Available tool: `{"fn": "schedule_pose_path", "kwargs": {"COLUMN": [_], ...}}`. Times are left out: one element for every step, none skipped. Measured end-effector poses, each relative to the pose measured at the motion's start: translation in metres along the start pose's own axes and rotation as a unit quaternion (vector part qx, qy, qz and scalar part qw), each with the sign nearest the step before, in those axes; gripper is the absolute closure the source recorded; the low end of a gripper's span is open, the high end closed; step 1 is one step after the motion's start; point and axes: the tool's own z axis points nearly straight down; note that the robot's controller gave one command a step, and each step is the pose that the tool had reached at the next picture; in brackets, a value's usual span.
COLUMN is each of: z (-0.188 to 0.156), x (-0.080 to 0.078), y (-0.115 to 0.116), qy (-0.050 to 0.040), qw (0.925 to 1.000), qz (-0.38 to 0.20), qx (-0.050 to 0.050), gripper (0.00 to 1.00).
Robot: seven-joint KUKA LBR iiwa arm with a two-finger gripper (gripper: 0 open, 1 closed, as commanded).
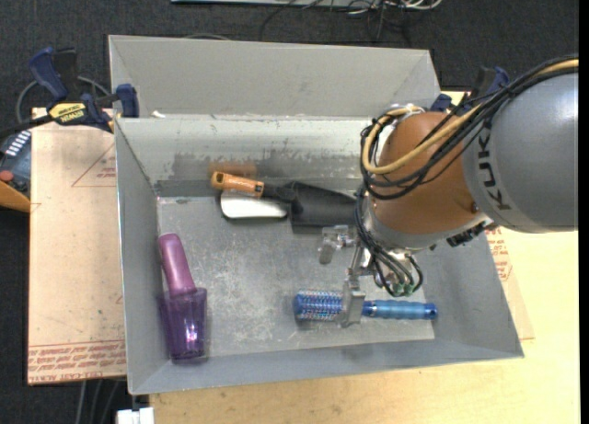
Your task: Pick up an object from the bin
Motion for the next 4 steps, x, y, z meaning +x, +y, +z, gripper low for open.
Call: {"fn": "schedule_pose_path", "kwargs": {"z": [-0.004,0.078,0.080,0.080], "x": [-0.002,0.012,0.014,0.014], "y": [0.000,-0.001,0.009,0.009], "qy": [-0.0036,0.0021,-0.0037,-0.0037], "qw": [1.0000,0.9994,0.9997,0.9997], "qz": [0.001,0.035,0.025,0.026], "qx": [0.000,-0.001,-0.001,-0.001], "gripper": [0.00,0.00,1.00,1.00]}}
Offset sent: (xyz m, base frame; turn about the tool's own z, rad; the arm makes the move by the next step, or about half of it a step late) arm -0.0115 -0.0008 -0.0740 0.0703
